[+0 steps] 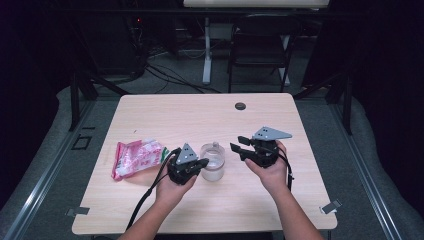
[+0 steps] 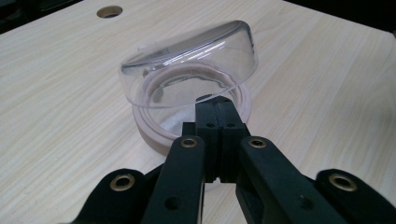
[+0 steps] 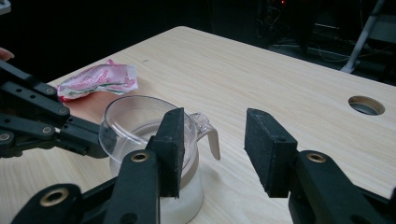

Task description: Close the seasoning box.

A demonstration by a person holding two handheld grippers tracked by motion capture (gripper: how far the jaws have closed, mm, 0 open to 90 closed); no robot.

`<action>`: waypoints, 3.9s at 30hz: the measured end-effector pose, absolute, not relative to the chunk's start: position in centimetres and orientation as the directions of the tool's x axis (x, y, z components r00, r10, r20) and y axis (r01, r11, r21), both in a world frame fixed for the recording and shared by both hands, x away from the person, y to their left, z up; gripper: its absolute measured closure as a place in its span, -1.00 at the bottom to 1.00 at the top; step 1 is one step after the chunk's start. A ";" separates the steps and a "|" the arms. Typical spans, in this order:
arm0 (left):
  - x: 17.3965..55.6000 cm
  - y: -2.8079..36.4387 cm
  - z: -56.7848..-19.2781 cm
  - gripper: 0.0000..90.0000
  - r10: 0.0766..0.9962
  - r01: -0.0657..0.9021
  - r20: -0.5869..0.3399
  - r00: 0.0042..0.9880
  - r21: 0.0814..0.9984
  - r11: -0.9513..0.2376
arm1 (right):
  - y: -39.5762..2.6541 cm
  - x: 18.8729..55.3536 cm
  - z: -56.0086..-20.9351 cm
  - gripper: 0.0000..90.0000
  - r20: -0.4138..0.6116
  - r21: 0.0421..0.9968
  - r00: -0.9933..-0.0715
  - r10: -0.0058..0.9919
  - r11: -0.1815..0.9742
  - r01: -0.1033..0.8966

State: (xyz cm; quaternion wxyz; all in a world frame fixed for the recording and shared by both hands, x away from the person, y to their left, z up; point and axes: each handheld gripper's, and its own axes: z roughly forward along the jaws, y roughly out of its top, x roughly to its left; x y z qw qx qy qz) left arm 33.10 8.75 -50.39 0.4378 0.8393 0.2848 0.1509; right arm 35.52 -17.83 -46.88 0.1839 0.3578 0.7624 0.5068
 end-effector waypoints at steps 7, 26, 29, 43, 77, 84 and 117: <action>32.5 9.0 -50.9 1.00 0.605 0.352 0.003 0.796 0.812 -0.466 | -17.8 35.7 -47.1 0.26 0.089 0.905 -0.672 0.735 0.223 0.363; 31.9 9.8 -51.5 0.93 0.607 0.357 0.010 0.794 0.801 -0.480 | -17.9 35.8 -47.2 0.20 0.091 0.902 -0.669 0.738 0.224 0.369; 31.9 10.1 -51.4 0.86 0.613 0.352 0.021 0.790 0.803 -0.481 | -17.9 35.8 -47.2 0.19 0.091 0.902 -0.668 0.738 0.224 0.370; 32.2 13.4 -49.8 0.39 0.683 0.346 0.039 0.730 0.840 -0.419 | -17.8 35.9 -47.3 0.17 0.094 0.900 -0.667 0.739 0.223 0.375; 31.3 26.4 -51.5 -0.07 0.879 0.443 -0.036 0.476 0.873 -0.204 | -17.8 36.1 -47.9 0.08 0.095 0.890 -0.656 0.749 0.231 0.394; 31.7 26.9 -53.0 -0.10 0.892 0.465 -0.029 0.450 0.861 -0.206 | -17.9 36.4 -48.3 0.07 0.101 0.883 -0.649 0.754 0.232 0.407; 32.0 25.6 -54.1 -0.11 0.866 0.447 0.049 0.498 0.841 -0.304 | -17.9 38.2 -53.6 0.12 0.096 0.785 -0.550 0.830 0.277 0.555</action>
